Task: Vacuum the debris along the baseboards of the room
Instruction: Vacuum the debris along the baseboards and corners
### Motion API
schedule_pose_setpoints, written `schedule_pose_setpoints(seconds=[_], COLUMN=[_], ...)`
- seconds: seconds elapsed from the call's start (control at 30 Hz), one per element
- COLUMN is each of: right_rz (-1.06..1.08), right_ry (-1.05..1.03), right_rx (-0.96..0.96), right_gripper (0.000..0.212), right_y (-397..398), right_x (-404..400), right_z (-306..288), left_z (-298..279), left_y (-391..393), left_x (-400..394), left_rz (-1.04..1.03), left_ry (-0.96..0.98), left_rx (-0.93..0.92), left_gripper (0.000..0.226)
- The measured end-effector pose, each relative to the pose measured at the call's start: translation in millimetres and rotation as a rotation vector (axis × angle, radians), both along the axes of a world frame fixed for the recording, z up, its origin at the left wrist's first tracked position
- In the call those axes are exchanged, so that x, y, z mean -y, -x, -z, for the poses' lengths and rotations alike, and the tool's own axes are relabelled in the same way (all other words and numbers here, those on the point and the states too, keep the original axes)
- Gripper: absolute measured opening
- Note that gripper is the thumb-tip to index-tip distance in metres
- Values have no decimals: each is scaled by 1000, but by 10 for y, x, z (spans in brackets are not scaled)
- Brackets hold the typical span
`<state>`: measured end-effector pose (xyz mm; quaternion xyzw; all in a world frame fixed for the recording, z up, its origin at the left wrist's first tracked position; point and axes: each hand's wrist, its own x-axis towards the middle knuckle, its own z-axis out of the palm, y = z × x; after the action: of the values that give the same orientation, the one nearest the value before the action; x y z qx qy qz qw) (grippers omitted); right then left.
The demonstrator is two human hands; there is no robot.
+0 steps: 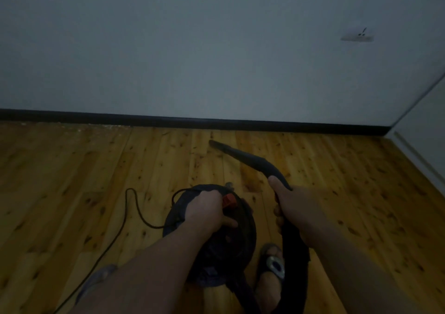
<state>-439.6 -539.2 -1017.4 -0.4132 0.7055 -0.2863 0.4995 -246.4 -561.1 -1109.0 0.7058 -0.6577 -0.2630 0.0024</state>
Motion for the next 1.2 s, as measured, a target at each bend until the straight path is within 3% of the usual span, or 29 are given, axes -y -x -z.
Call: schedule_pose_setpoints(seconds=[0.33,0.67,1.2], right_rz=[-59,-214,-285], right_ry=[-24,-12,-84], right_rx=[10,2,22], right_gripper=[49,46,49], right_y=[-491,-1523,-2686], right_x=[197,442,1081], right_z=[69,102,201], left_z=[13,-56,-52], left_y=[-602,-1356,-2561], left_x=[-148,-144,188], left_rz=[-128,-277,-344], left_ry=[12,-33,-39], left_rx=[-12,8,-11], left_gripper=[52,56,56])
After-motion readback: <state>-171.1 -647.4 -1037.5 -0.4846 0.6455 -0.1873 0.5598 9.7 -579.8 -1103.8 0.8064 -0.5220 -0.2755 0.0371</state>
